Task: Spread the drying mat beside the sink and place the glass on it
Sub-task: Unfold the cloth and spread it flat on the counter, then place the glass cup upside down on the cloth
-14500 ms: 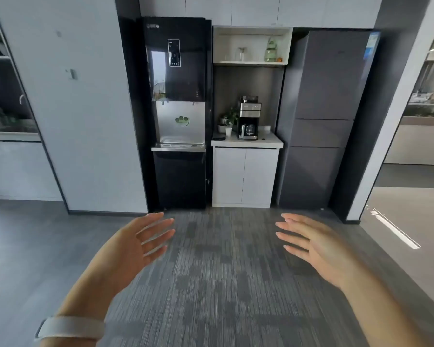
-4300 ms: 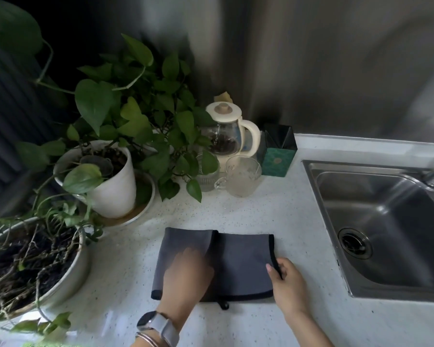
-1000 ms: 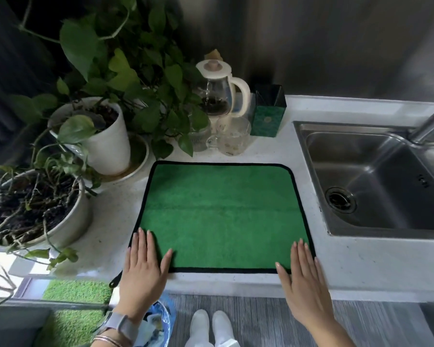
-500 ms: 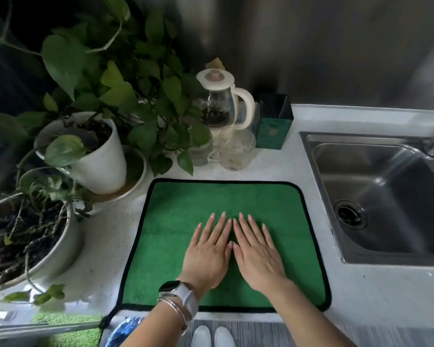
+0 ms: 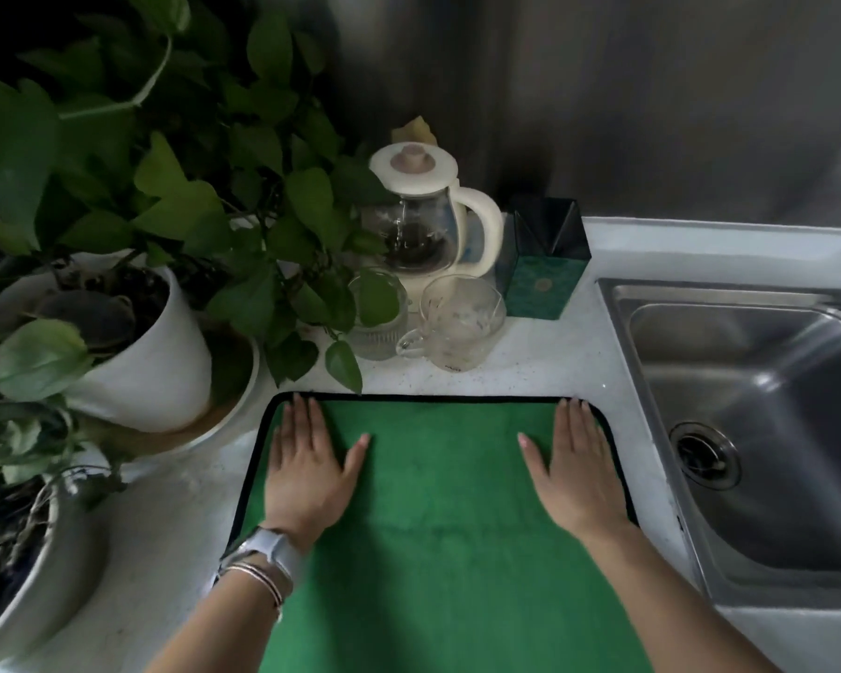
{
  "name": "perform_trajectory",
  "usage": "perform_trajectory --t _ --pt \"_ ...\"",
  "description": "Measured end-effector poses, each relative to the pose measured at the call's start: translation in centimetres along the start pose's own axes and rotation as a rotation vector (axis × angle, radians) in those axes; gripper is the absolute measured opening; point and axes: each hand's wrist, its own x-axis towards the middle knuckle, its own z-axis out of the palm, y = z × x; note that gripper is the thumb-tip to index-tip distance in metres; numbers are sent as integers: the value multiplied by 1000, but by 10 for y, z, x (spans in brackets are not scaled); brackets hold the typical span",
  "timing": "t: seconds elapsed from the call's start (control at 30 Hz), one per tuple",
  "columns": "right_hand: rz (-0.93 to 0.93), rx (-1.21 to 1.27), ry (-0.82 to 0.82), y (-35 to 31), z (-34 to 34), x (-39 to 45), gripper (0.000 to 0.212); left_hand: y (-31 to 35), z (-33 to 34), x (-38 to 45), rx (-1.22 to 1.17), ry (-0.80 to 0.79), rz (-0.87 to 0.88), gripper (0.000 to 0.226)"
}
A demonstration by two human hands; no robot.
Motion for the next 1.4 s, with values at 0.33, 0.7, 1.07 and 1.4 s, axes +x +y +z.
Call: perform_trajectory --t 0.33,0.7,1.07,1.4 --pt "9 4 49 13 2 9 86 -9 -7 10 2 43 -51 100" --pt "-140 684 57 -50 -38 61 98 67 -32 30 -382 171 214 54" --pt "-118 1017 23 -70 -39 91 90 94 -41 61 -611 291 147 25" --pt "-218 1153 190 -63 -67 -7 75 79 -68 -5 -1049 -54 59 19"
